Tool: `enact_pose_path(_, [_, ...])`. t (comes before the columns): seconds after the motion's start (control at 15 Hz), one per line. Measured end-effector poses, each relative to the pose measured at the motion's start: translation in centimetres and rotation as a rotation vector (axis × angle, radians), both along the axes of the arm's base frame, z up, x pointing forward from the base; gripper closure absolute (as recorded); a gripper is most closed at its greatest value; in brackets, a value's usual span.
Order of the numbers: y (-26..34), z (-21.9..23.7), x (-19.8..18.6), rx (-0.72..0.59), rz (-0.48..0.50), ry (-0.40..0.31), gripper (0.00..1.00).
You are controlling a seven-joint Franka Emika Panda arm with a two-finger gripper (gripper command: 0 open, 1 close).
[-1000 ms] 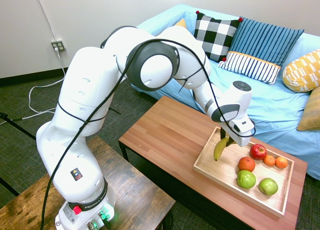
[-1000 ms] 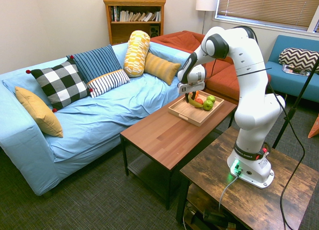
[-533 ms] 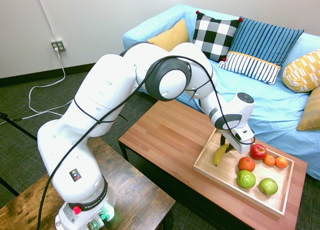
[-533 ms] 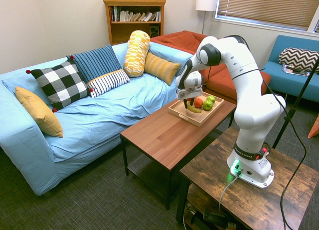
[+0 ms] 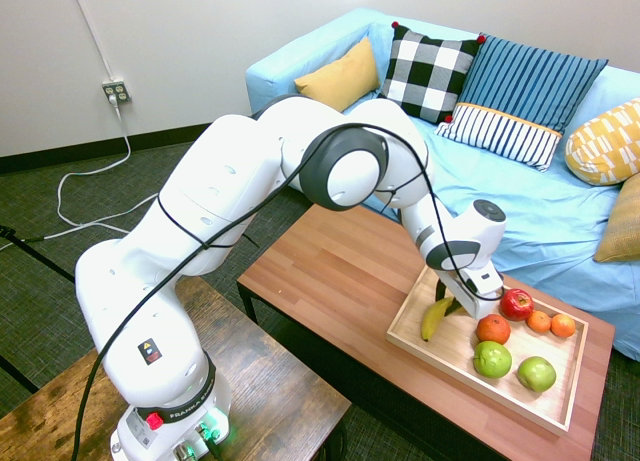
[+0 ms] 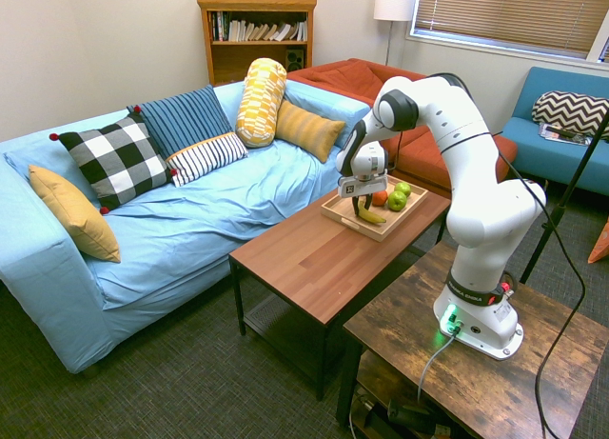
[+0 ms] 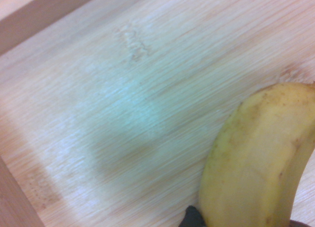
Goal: Put banana in the tray
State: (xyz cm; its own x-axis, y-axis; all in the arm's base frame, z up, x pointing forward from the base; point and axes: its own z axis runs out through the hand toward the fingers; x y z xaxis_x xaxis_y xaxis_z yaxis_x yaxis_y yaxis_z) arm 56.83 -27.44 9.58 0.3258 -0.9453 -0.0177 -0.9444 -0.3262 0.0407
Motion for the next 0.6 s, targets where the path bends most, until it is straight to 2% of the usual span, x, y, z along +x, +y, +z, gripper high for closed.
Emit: enact_pose_path(0.6, [-0.1, 0.7, 0.27, -0.004, 0.012, -0.021, 0.0])
